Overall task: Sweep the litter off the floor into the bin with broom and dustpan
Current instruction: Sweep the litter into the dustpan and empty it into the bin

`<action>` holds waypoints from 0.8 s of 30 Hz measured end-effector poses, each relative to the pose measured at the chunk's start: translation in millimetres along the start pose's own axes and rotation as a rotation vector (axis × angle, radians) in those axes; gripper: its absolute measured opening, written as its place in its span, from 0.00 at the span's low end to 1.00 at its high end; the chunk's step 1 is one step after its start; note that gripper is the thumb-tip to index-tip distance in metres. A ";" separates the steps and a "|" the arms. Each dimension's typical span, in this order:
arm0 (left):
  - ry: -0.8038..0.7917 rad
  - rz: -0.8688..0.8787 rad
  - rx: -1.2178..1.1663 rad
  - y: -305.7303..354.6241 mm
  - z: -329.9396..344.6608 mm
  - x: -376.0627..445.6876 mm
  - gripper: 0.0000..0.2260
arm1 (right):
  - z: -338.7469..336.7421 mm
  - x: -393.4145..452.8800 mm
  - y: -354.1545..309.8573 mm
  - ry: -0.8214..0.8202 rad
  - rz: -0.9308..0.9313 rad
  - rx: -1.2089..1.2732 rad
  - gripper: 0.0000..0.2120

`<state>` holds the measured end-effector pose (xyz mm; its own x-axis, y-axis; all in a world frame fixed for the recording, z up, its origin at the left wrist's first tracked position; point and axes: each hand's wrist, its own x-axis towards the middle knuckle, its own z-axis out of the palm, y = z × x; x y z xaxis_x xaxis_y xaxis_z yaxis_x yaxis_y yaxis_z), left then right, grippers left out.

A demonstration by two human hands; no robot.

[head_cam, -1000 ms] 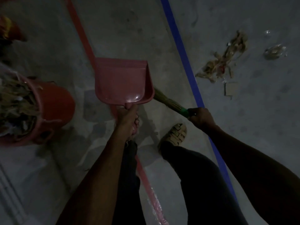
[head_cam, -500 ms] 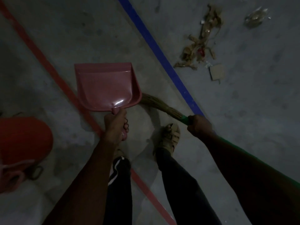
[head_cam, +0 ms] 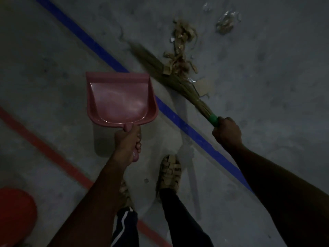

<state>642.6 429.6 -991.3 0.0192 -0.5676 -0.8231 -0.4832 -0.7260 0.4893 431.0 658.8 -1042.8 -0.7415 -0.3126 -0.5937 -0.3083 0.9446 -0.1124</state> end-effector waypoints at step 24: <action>-0.037 0.027 0.107 138.1 100.0 34.9 0.13 | -80.4 81.7 -28.6 0.075 0.018 0.600 0.23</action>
<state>489.0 348.4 -981.3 -0.0268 -0.5701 -0.8211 -0.5738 -0.6638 0.4796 331.2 598.2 -1024.1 -0.7900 -0.2813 -0.5448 0.0786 0.8347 -0.5450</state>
